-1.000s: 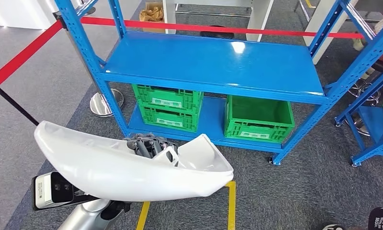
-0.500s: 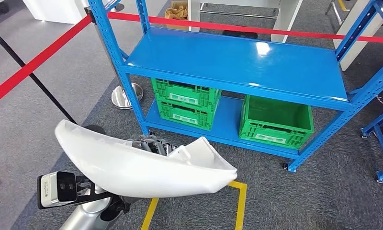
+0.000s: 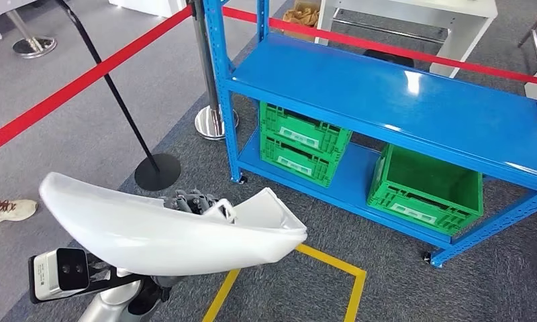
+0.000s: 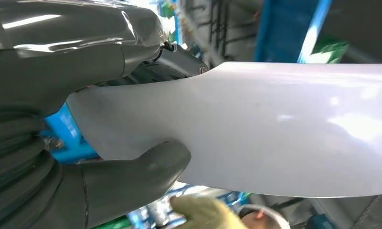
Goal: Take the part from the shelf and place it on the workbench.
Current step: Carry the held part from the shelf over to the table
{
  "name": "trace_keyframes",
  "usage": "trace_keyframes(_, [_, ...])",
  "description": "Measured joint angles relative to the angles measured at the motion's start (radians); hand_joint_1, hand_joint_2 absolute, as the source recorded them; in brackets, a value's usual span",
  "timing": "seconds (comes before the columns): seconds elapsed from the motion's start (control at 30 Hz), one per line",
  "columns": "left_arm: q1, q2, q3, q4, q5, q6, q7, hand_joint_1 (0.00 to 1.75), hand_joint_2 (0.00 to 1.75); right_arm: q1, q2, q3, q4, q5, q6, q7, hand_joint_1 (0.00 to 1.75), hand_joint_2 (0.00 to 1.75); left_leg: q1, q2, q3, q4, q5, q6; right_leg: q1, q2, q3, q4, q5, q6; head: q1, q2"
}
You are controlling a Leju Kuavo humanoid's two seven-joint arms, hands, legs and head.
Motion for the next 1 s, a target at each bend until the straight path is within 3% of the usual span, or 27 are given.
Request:
trace_keyframes(0.07, [0.002,-0.003,0.002,-0.002,-0.003,-0.004,0.0,1.75,1.75,0.002,-0.003,0.001,0.0,0.0,0.001,-0.003,0.0,0.0,0.0,-0.023,-0.008,0.001,0.006,0.009,-0.001,0.055,-0.059,0.138,-0.071,0.002,0.002,0.0])
trace_keyframes(0.1, [0.004,-0.003,0.003,-0.002,-0.007,-0.003,0.0,1.75,1.75,0.004,-0.005,0.002,0.0,0.001,0.0,-0.006,0.0,0.0,-0.002,-0.036,-0.011,0.001,0.008,0.01,0.0,0.066,-0.088,0.203,-0.095,0.002,0.002,0.0])
trace_keyframes(0.13, [0.007,-0.003,0.006,-0.002,-0.012,-0.002,0.0,1.75,1.75,0.006,-0.006,0.003,0.0,0.002,0.0,-0.008,0.0,0.0,-0.003,-0.05,-0.012,0.002,0.009,0.011,0.0,0.071,-0.104,0.239,-0.101,0.0,0.002,0.0])
trace_keyframes(0.17, [0.01,-0.004,0.01,-0.003,-0.017,0.002,0.0,1.75,1.75,0.006,-0.008,0.005,0.0,0.002,-0.001,-0.01,0.0,0.0,-0.004,-0.064,-0.013,0.004,0.01,0.011,0.0,0.074,-0.101,0.232,-0.086,-0.002,0.002,0.0])
trace_keyframes(0.2, [0.012,-0.006,0.014,-0.005,-0.021,0.005,0.0,1.75,1.75,0.006,-0.009,0.005,0.0,0.001,-0.002,-0.011,0.0,0.0,-0.004,-0.078,-0.013,0.007,0.01,0.01,0.0,0.077,-0.078,0.184,-0.054,-0.005,0.002,0.0])
trace_keyframes(0.27, [0.013,-0.012,0.02,-0.013,-0.024,0.004,0.0,1.75,1.75,0.005,-0.011,0.006,0.0,-0.004,-0.003,-0.008,0.0,0.0,-0.006,-0.103,-0.017,0.017,0.008,0.004,-0.005,0.113,-0.009,0.035,0.009,-0.009,0.003,0.0])
trace_keyframes(0.33, [0.011,-0.021,0.021,-0.021,-0.026,0.0,0.0,1.75,1.75,0.004,-0.013,0.006,0.0,-0.01,-0.004,-0.003,0.0,0.0,-0.006,-0.125,-0.026,0.025,0.008,-0.006,-0.007,0.143,0.026,-0.042,0.028,-0.01,0.002,0.0])
trace_keyframes(0.4, [0.01,-0.025,0.022,-0.027,-0.035,-0.002,0.004,1.75,1.75,0.004,-0.014,0.006,0.0,-0.011,-0.004,0.001,0.0,0.0,-0.003,-0.147,-0.036,0.026,0.012,-0.018,-0.005,0.133,0.027,-0.045,0.027,-0.016,0.001,0.0])
trace_keyframes(0.43, [0.011,-0.025,0.023,-0.03,-0.041,-0.001,0.007,1.75,1.75,0.003,-0.013,0.006,0.0,-0.01,-0.004,0.003,0.0,0.0,-0.002,-0.145,-0.04,0.029,0.011,-0.023,-0.005,0.122,0.027,-0.046,0.03,-0.021,0.002,0.0])
trace_keyframes(0.5, [0.01,-0.024,0.025,-0.035,-0.053,-0.001,0.011,1.75,1.75,0.003,-0.013,0.007,0.0,-0.003,-0.003,0.005,0.0,0.0,-0.003,-0.105,-0.066,0.076,-0.02,-0.034,-0.009,0.097,0.028,-0.05,0.035,-0.033,-0.006,0.0])
trace_keyframes(0.57, [0.011,-0.021,0.026,-0.037,-0.061,-0.001,0.012,1.75,1.75,0.006,-0.013,0.009,-0.001,0.002,-0.003,0.007,0.0,0.0,-0.001,-0.049,-0.126,0.198,-0.085,-0.044,-0.009,0.071,0.025,-0.05,0.036,-0.037,-0.014,0.0])
trace_keyframes(0.6, [0.012,-0.019,0.026,-0.037,-0.065,0.0,0.012,1.75,1.75,0.008,-0.014,0.01,-0.001,0.004,-0.003,0.007,0.0,0.0,0.001,-0.037,-0.159,0.263,-0.111,-0.047,-0.008,0.056,0.023,-0.05,0.036,-0.038,-0.014,0.0])
trace_keyframes(0.63, [0.014,-0.017,0.026,-0.037,-0.07,0.002,0.012,1.75,1.75,0.009,-0.014,0.012,-0.001,0.006,-0.002,0.008,0.0,0.0,0.003,-0.032,-0.18,0.306,-0.121,-0.05,-0.008,0.041,0.022,-0.05,0.036,-0.038,-0.014,0.0])
trace_keyframes(0.67, [0.015,-0.014,0.027,-0.037,-0.076,0.006,0.012,1.75,1.75,0.009,-0.015,0.015,-0.001,0.011,-0.002,0.009,0.0,0.0,0.005,-0.028,-0.181,0.311,-0.113,-0.051,-0.009,0.026,0.022,-0.05,0.036,-0.037,-0.014,0.0])
trace_keyframes(0.73, [0.018,-0.009,0.028,-0.04,-0.087,0.013,0.012,1.75,1.75,0.007,-0.014,0.02,-0.001,0.019,0.0,0.01,0.0,0.0,0.007,-0.009,-0.123,0.206,-0.055,-0.048,-0.009,0.001,0.024,-0.05,0.035,-0.036,-0.015,0.0])
trace_keyframes(0.77, [0.019,-0.007,0.028,-0.043,-0.091,0.016,0.011,1.75,1.75,0.005,-0.014,0.022,-0.001,0.021,0.001,0.011,0.0,0.0,0.004,0.018,-0.082,0.131,-0.029,-0.045,-0.007,-0.009,0.026,-0.05,0.033,-0.033,-0.015,0.0])
trace_keyframes(0.83, [0.021,-0.006,0.029,-0.051,-0.093,0.022,0.009,1.75,1.75,0.003,-0.014,0.024,-0.001,0.022,0.001,0.012,0.0,0.0,-0.003,0.055,-0.032,0.037,-0.005,-0.036,-0.003,-0.026,0.03,-0.05,0.03,-0.023,-0.014,0.0])
trace_keyframes(0.87, [0.023,-0.005,0.029,-0.054,-0.094,0.024,0.008,1.75,1.75,0.003,-0.014,0.024,-0.001,0.022,0.001,0.012,0.0,0.0,-0.007,0.058,-0.028,0.025,-0.006,-0.031,-0.002,-0.036,0.033,-0.051,0.028,-0.017,-0.013,0.0])
trace_keyframes(0.93, [0.029,-0.002,0.029,-0.059,-0.094,0.025,0.007,1.75,1.75,0.002,-0.014,0.025,-0.001,0.022,0.001,0.013,0.0,0.0,-0.007,0.031,-0.032,0.024,-0.001,-0.02,-0.004,-0.05,0.038,-0.053,0.025,-0.004,-0.013,0.0])
trace_keyframes(1.0, [0.033,-0.001,0.029,-0.064,-0.094,0.025,0.007,1.75,1.75,0.0,-0.013,0.027,0.0,0.021,0.002,0.014,0.0,0.0,-0.001,0.007,-0.031,0.018,0.007,-0.007,-0.007,-0.014,0.027,-0.018,-0.004,0.004,-0.009,0.0])
